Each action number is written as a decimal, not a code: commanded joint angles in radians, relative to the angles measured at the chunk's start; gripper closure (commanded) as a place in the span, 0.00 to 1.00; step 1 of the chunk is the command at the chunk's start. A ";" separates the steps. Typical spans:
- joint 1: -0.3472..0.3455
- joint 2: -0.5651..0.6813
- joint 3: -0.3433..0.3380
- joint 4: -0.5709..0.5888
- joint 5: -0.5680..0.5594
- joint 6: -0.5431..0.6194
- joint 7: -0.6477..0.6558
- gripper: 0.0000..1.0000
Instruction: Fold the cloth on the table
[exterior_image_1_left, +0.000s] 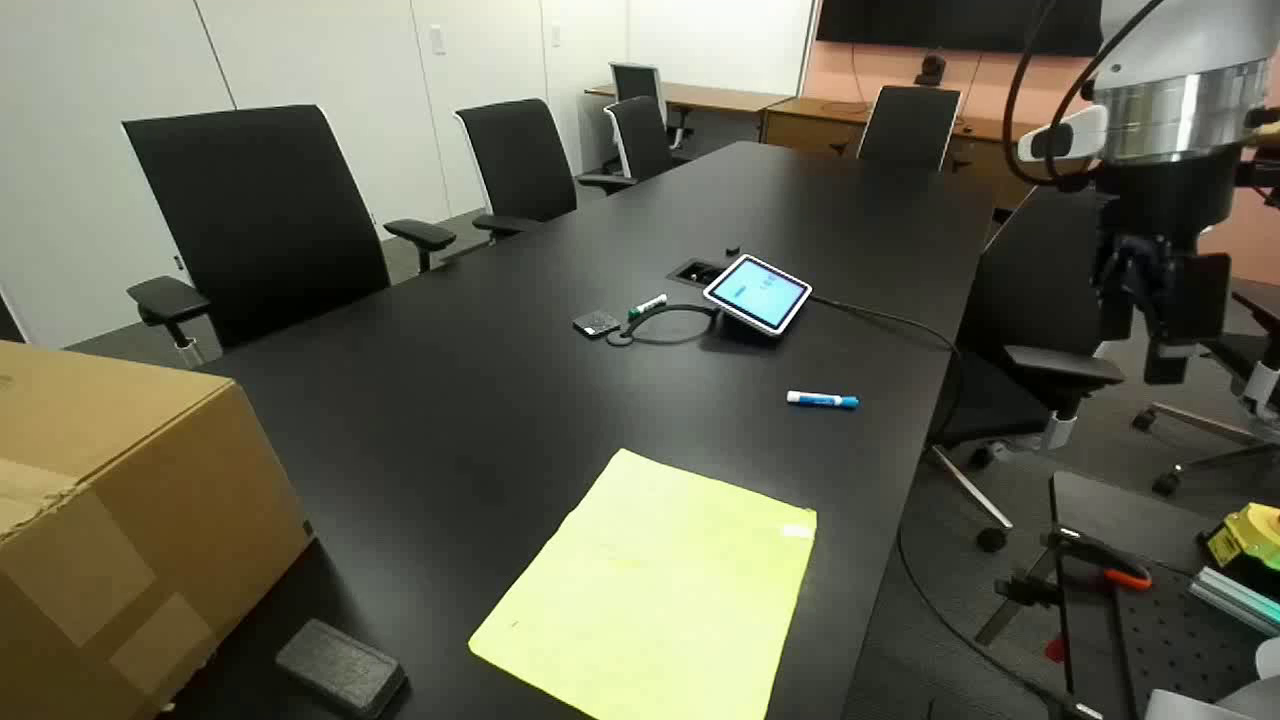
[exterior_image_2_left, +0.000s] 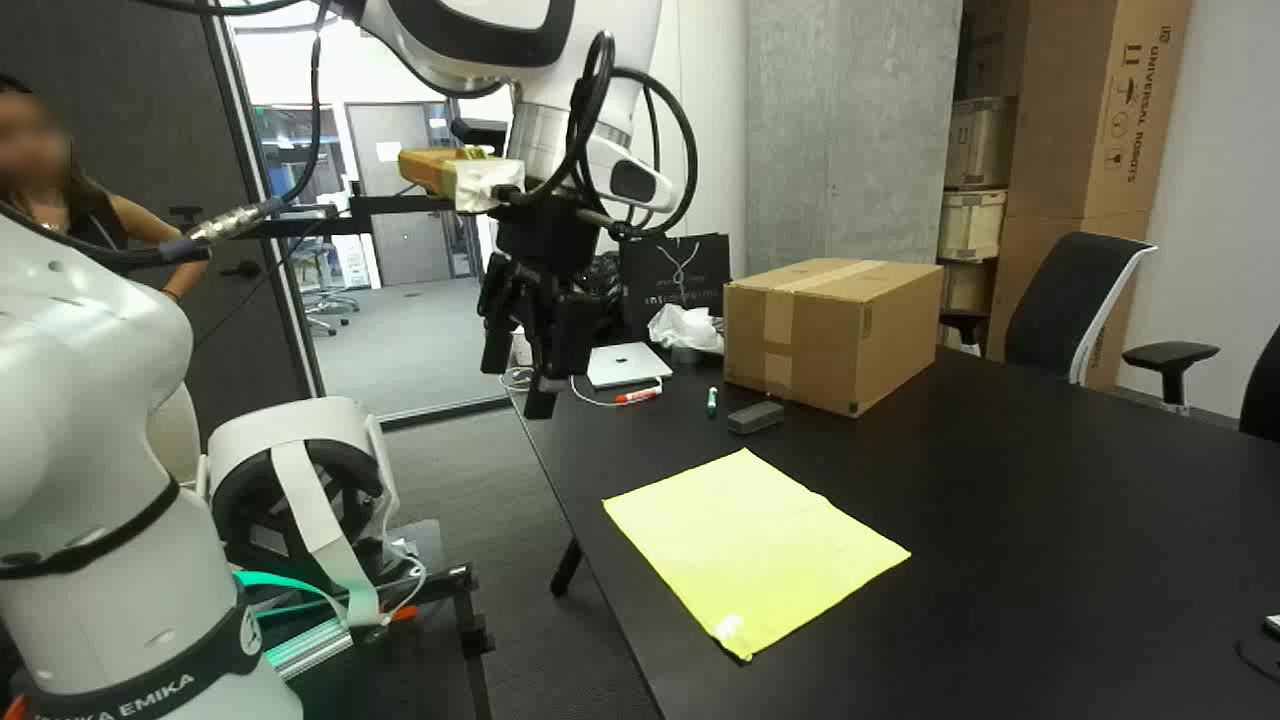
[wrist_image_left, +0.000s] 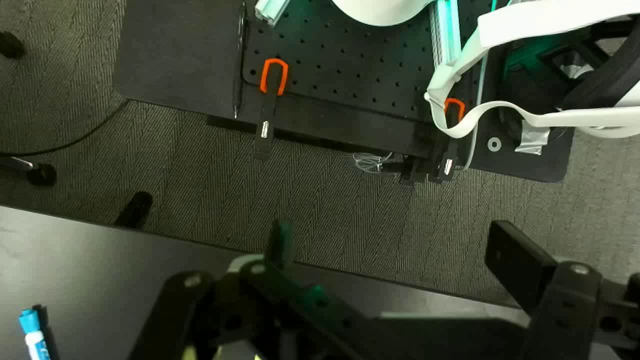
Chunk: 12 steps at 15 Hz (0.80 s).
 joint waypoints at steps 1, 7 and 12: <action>-0.001 0.000 0.001 0.002 0.000 -0.002 0.000 0.00; 0.000 0.009 0.000 0.007 -0.004 0.000 -0.006 0.00; -0.001 0.125 -0.001 0.018 -0.037 0.114 -0.021 0.00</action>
